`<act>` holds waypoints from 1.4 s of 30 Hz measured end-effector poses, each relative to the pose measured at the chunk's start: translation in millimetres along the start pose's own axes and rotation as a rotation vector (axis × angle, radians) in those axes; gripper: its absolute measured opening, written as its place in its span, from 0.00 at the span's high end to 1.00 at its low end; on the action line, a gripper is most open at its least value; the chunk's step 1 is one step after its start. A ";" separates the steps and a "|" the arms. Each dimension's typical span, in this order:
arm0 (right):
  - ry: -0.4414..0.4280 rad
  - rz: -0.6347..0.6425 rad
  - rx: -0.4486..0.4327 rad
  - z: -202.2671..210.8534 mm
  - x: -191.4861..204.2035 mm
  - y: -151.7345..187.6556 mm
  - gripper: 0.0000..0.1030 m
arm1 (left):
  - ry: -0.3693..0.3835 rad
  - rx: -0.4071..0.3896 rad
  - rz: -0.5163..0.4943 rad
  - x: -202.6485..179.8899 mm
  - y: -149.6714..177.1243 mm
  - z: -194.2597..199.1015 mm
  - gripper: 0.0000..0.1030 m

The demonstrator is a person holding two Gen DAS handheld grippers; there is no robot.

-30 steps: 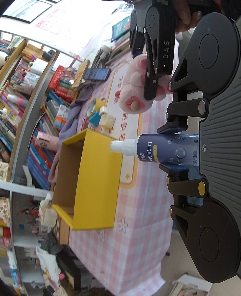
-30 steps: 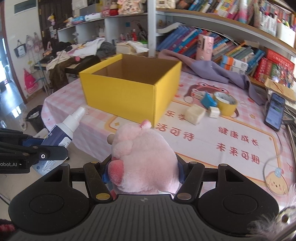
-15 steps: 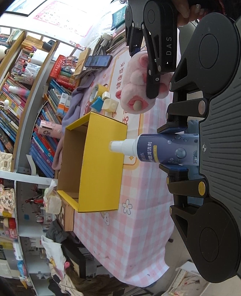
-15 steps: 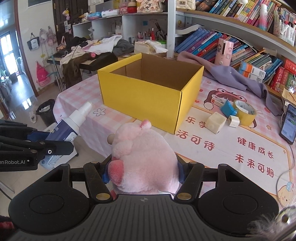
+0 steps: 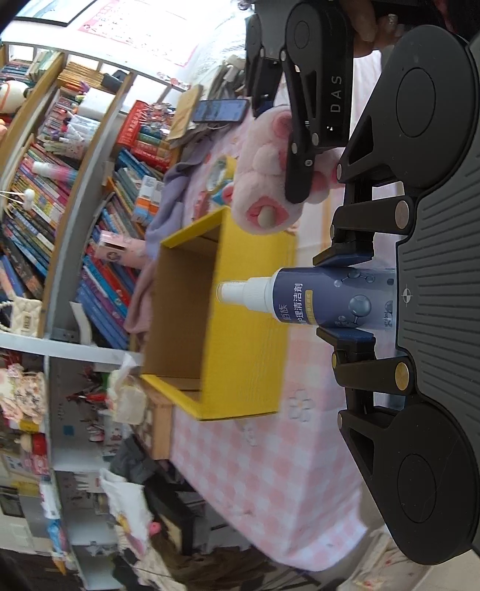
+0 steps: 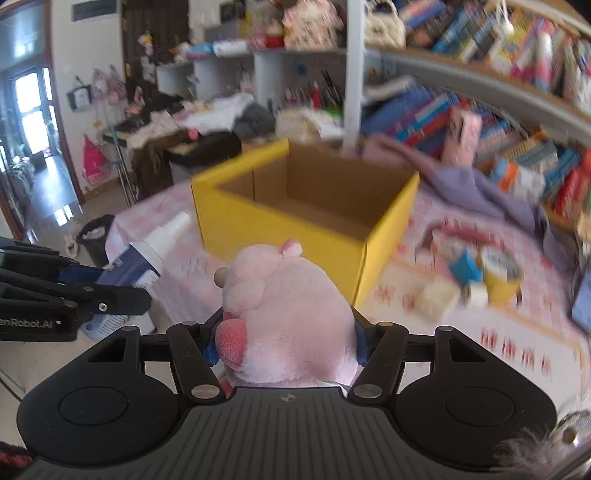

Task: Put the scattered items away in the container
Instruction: 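Lift and carry the spray bottle and plush pig toward the yellow box, then lower both items into the box and open both tools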

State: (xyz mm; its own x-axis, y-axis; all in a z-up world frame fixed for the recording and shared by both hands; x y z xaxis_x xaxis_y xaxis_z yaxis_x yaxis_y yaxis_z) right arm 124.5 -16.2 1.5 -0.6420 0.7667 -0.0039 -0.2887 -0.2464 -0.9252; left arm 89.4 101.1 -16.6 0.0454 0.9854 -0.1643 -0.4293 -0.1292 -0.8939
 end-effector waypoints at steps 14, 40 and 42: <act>0.024 -0.045 -0.082 -93.4 -55.1 -79.2 0.41 | 0.006 -0.093 -0.098 17.1 -94.5 -98.2 0.69; -0.097 0.508 0.307 -259.1 -83.9 -11.5 0.40 | -0.024 0.344 -0.389 53.1 -51.1 -276.5 0.70; -0.092 0.491 0.324 -261.4 -85.8 -11.2 0.40 | -0.022 0.353 -0.390 52.0 -50.6 -277.5 0.69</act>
State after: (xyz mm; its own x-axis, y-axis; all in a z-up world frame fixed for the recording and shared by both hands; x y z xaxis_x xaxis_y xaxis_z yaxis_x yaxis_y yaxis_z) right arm 368.6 75.7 -87.0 -0.8098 0.4666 -0.3557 -0.1352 -0.7383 -0.6608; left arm 363.8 128.0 -95.7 0.2451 0.9555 0.1643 -0.6626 0.2888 -0.6910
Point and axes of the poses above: each gripper's, at about its wrist camera, not at the fingertips, and z roughly against the way its jaws point, x to its left, y to its underside, the point moved 9 cm from there along -z, roughly the way its jaws point, and after that the axes turned 14 degrees about -x, right-handed, at the moved point
